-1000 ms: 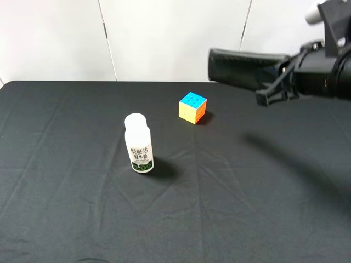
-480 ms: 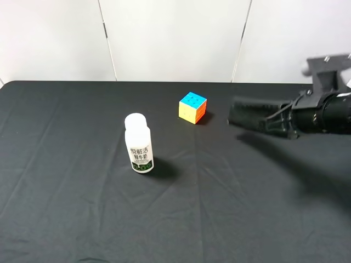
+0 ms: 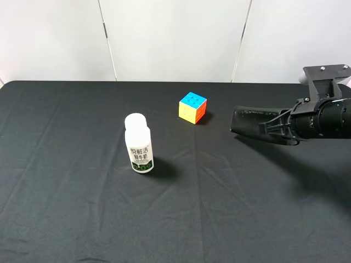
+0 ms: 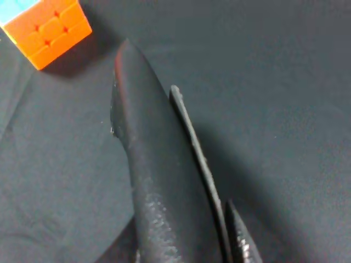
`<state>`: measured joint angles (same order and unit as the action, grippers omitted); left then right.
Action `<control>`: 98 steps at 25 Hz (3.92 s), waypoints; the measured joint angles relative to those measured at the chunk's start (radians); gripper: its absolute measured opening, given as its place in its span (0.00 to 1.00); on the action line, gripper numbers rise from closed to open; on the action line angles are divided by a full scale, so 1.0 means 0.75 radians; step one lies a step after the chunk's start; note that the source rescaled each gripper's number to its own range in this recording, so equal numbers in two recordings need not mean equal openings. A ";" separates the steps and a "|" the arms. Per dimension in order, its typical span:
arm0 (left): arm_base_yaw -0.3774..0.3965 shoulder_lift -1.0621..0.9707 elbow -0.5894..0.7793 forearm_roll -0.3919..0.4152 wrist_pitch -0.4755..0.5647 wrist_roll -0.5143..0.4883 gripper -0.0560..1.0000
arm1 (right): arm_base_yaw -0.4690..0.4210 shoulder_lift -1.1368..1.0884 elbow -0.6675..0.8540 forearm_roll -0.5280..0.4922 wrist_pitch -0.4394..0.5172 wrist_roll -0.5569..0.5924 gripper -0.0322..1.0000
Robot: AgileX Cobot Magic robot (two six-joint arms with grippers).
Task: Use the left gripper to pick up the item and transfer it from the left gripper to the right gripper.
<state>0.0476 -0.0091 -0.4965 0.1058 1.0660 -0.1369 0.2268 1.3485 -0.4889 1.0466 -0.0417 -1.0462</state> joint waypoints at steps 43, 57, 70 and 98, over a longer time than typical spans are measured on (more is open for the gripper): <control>0.000 0.000 0.000 0.000 0.000 0.000 0.98 | 0.003 -0.399 -0.026 -0.304 0.313 0.396 1.00; 0.000 0.000 0.000 0.000 0.000 0.000 0.98 | 0.003 -0.670 -0.376 -1.336 0.977 1.316 1.00; 0.000 0.000 0.000 0.000 0.000 0.000 0.98 | 0.003 -1.235 -0.272 -1.396 1.407 1.350 1.00; 0.000 0.000 0.000 0.001 0.000 0.000 0.98 | 0.003 -1.806 -0.010 -1.387 1.412 1.426 1.00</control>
<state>0.0476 -0.0091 -0.4965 0.1067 1.0660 -0.1369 0.2289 -0.0057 -0.4967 0.0060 1.0172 0.0234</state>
